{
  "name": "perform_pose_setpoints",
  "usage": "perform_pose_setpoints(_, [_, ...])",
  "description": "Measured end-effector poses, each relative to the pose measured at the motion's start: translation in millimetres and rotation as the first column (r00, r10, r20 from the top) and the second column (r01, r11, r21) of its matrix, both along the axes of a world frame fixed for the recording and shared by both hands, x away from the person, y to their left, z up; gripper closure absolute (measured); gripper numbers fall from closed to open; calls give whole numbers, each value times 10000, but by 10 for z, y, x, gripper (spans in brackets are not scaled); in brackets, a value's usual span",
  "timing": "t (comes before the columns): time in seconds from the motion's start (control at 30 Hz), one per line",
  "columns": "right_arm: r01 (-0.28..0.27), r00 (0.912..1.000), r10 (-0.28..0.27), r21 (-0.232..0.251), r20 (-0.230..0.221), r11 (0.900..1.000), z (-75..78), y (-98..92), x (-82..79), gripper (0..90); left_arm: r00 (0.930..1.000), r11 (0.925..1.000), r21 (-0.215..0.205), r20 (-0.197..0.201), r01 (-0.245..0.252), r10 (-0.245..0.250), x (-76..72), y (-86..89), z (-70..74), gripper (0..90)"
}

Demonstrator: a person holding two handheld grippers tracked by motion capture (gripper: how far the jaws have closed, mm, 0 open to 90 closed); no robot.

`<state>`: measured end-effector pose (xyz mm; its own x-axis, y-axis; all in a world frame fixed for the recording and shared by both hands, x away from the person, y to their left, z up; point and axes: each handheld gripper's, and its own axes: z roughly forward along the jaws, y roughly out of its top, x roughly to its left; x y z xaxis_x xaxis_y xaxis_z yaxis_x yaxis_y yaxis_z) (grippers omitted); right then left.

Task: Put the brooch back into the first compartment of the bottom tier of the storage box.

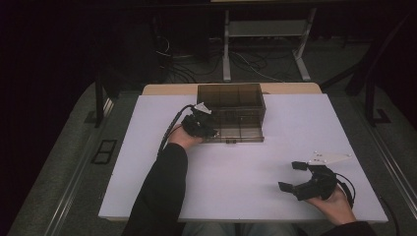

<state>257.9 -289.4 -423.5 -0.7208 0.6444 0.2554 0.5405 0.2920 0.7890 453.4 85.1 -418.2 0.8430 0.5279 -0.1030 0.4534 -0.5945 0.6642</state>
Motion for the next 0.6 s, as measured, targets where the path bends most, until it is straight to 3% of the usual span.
perform_pose_setpoints(0.07, [-7,10000,7,-2,5,10000,0,2,0,2,10000,10000,-53,0,-14,14,-6,9,26,664])
perform_pose_setpoints(0.2, [14,10000,-14,28,56,10000,5,2,-4,2,9993,9980,-628,-365,-43,20,-34,24,66,589])
perform_pose_setpoints(0.37, [20,10000,-20,26,97,10000,9,-1,-7,2,9985,9959,-894,-544,-141,93,-60,69,124,498])
perform_pose_setpoints(0.6, [29,10000,-29,20,93,10000,10,-2,-12,2,9990,9940,-1091,-434,52,-100,-99,140,191,404])
